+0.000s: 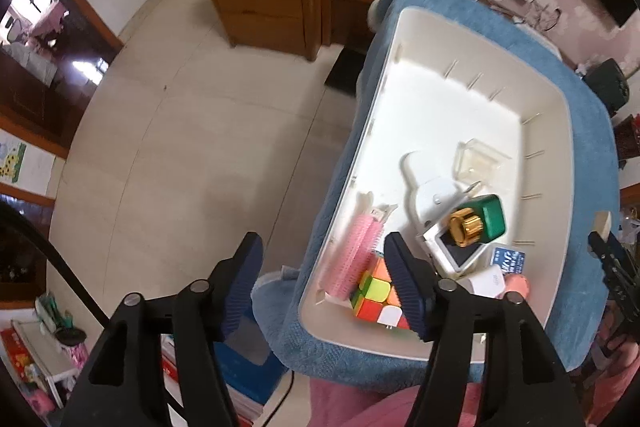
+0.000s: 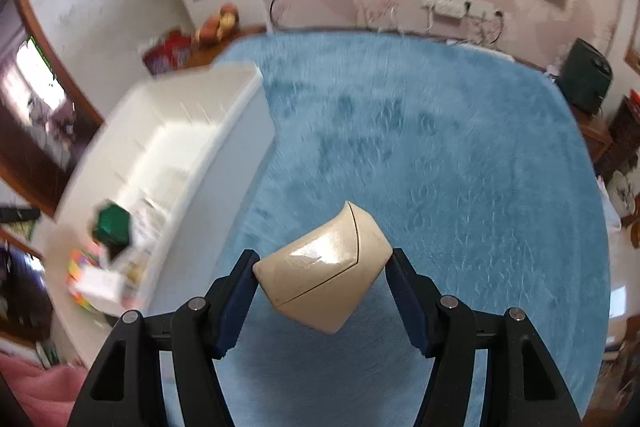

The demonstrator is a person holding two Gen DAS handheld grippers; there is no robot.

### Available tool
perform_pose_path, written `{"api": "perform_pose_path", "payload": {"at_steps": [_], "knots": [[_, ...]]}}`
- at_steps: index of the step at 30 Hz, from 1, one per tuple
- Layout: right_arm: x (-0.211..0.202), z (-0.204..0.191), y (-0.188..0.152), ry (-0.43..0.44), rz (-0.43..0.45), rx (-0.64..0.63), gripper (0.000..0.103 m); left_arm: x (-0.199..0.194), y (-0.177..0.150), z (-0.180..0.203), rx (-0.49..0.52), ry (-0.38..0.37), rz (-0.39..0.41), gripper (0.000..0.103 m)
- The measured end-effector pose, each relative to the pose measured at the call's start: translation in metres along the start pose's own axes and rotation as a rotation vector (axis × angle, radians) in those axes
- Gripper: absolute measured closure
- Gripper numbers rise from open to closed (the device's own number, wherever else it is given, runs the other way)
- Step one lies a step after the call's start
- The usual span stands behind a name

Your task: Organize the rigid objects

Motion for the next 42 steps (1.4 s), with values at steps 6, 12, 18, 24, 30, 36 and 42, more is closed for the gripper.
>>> {"api": "perform_pose_path", "payload": {"at_steps": [6,12,18,24,30,36,42], "knots": [[-0.028,-0.054,0.012,0.055,0.137,0.049,0.037,-0.026,0.003,-0.002,-0.015,-0.059,0.112,0.034],[-0.032,-0.107,0.009,0.146,0.203,0.104,0.037,-0.053,0.005,-0.005,0.038,-0.072,0.251,0.027],[-0.024,-0.139,0.005,0.198,0.205,0.169,0.037,-0.071,0.003,-0.005,0.037,-0.135,0.313,0.026],[-0.033,-0.149,0.004,0.154,0.213,0.152,0.022,-0.088,-0.004,0.006,0.081,-0.169,0.361,0.026],[-0.053,-0.138,-0.002,0.067,0.163,0.226,0.021,-0.108,-0.01,0.01,0.059,-0.217,0.35,0.025],[-0.081,-0.123,-0.022,0.027,0.051,0.339,0.018,-0.134,-0.019,0.021,0.015,-0.269,0.344,0.017],[-0.116,-0.119,-0.049,-0.025,0.013,0.372,0.001,-0.157,-0.034,0.036,0.054,-0.214,0.381,0.011]]}}
Point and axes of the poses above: each gripper's, at about its wrist camera, not at the fingertips, and x roughly the way its jaws point, z to its right, y to its top, the point moved 10 cm from there along x, roughly the way its jaws point, and after that the axes turned 15 degrees about y, right-handed, at the moved point
